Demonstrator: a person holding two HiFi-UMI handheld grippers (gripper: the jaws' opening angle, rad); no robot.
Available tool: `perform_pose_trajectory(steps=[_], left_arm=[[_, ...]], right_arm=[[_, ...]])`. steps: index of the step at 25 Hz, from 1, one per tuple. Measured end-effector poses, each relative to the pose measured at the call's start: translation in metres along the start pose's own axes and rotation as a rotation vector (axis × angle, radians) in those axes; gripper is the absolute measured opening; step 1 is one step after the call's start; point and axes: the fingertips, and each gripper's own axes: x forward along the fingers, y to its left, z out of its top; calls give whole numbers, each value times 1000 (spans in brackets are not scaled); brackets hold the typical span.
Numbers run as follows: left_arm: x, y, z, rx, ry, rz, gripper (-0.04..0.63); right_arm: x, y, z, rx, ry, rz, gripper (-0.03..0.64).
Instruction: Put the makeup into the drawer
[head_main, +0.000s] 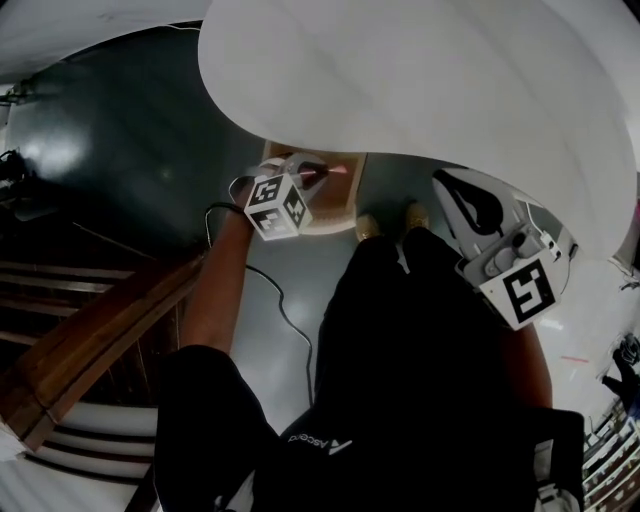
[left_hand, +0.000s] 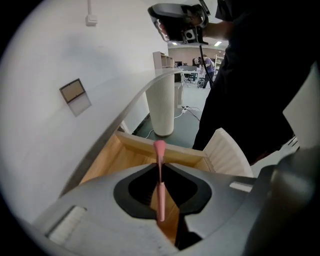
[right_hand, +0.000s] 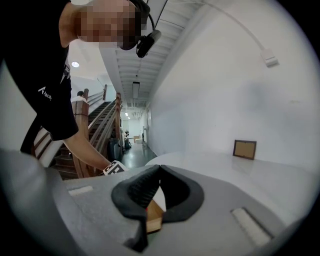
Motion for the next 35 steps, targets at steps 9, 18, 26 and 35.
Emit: perform_pose_trajectory(steps=[9,18,26,35], left_arm=[[48,-7,-36,41,85,-71,54],[73,-2,-49,98,151,-127,55],[83,-8,-61,119,203,-157,78],[69,-11,-45,146,210,-122,89]], right_arm=[[-4,-7,-9,-8,34,-41,3],[-9,-9,-21,-9,60,-59,3],[-16,-11,-21,-10,73,-57,3],[-23,-8,-20,-13,63,-23,3]])
